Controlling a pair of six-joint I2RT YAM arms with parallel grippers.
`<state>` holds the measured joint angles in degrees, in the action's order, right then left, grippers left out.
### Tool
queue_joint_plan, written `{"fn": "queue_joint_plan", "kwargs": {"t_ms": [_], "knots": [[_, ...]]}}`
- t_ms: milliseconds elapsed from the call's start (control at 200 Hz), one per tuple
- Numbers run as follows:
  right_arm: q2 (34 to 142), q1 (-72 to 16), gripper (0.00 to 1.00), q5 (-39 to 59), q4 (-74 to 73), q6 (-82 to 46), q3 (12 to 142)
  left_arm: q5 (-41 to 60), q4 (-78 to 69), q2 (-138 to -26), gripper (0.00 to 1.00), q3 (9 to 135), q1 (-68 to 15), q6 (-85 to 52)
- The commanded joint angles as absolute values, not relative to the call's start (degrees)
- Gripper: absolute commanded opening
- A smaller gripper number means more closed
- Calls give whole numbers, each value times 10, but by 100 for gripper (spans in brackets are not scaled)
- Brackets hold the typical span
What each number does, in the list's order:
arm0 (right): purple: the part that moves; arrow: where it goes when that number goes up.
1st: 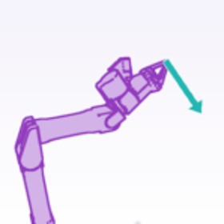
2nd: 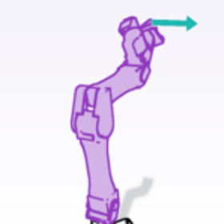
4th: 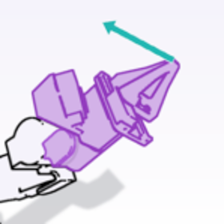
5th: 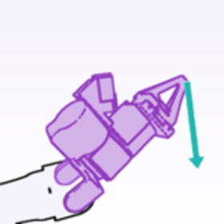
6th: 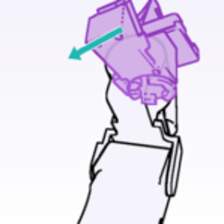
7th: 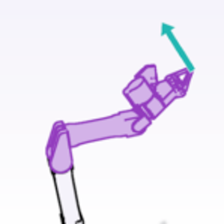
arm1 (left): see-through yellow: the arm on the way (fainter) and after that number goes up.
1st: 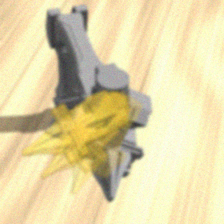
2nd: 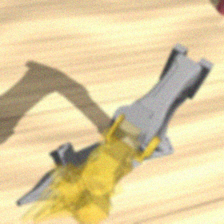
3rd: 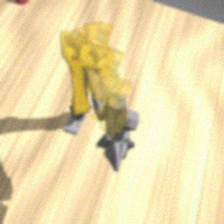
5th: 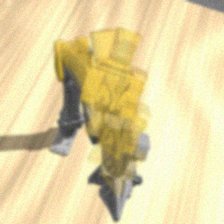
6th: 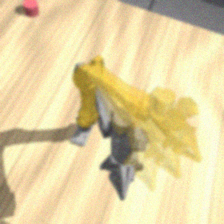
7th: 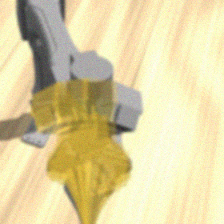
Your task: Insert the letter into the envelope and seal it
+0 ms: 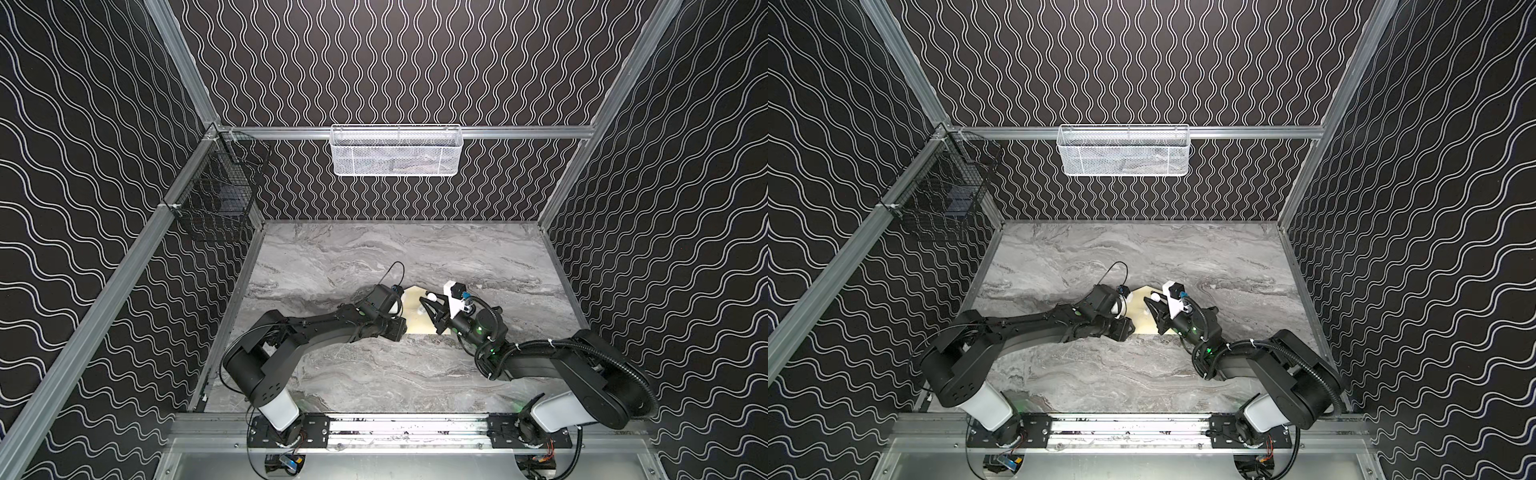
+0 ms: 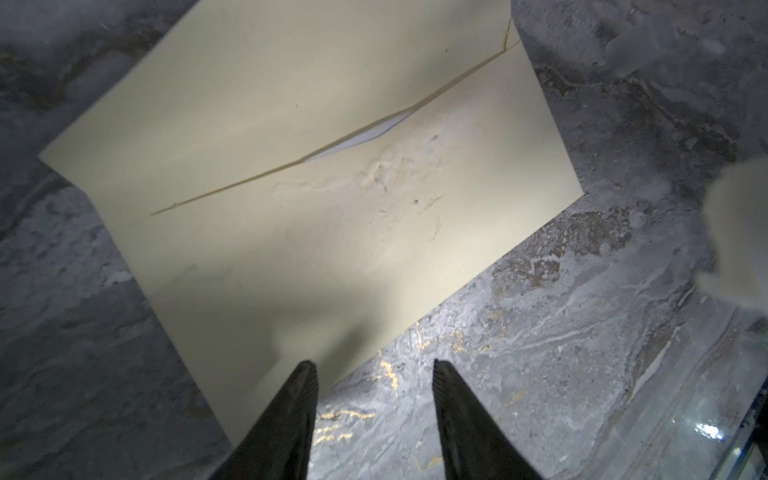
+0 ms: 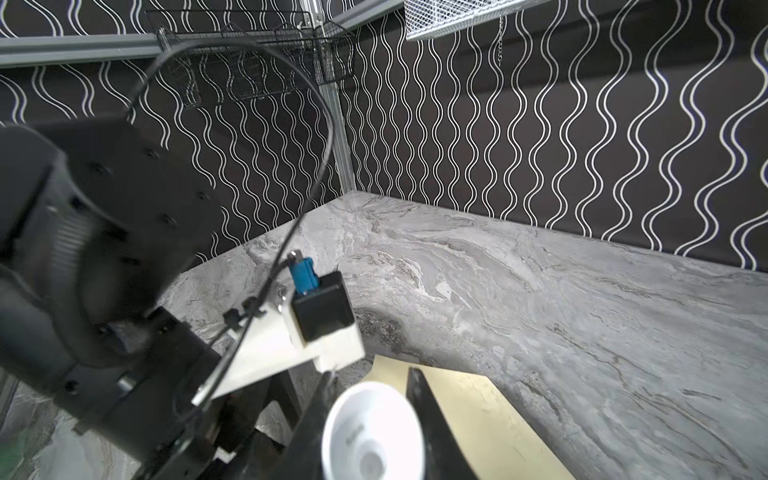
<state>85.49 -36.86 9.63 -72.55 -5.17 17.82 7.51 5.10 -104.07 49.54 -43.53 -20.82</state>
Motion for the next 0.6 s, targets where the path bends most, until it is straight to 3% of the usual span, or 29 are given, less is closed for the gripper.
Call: {"fn": "queue_joint_plan", "kwargs": {"t_ms": [0,596], "knots": [[856,-370,0,105,-773,-62,173,80,63,-1049,50,500,-442,-205],[836,-394,0,89,-763,-44,134,109,59,-1002,41,405,-461,-241]]}}
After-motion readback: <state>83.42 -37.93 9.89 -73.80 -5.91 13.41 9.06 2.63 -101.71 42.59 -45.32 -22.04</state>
